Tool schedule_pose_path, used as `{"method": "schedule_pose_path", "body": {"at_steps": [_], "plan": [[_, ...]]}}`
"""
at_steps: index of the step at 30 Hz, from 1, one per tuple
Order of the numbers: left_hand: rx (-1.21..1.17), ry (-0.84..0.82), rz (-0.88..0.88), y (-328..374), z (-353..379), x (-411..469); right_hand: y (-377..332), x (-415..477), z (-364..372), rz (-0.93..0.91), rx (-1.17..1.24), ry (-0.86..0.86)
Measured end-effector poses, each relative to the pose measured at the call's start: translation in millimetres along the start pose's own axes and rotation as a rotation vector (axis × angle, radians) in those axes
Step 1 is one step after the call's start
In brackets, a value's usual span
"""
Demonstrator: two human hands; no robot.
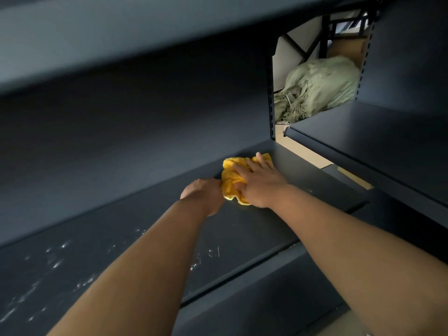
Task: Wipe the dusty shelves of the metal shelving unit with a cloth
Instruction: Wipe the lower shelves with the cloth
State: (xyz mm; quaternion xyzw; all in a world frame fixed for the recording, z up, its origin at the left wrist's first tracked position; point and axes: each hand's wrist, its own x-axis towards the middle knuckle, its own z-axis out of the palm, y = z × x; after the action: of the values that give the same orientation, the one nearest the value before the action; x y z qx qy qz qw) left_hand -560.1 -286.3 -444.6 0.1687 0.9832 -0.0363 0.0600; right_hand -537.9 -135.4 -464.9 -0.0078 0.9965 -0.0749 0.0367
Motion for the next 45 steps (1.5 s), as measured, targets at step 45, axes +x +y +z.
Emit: {"method": "schedule_pose_path", "body": {"at_steps": [45], "plan": [[-0.070, -0.202, -0.302, 7.1, -11.9, 21.6, 56.1, 60.5, -20.5, 0.143, 0.088, -0.003]]}}
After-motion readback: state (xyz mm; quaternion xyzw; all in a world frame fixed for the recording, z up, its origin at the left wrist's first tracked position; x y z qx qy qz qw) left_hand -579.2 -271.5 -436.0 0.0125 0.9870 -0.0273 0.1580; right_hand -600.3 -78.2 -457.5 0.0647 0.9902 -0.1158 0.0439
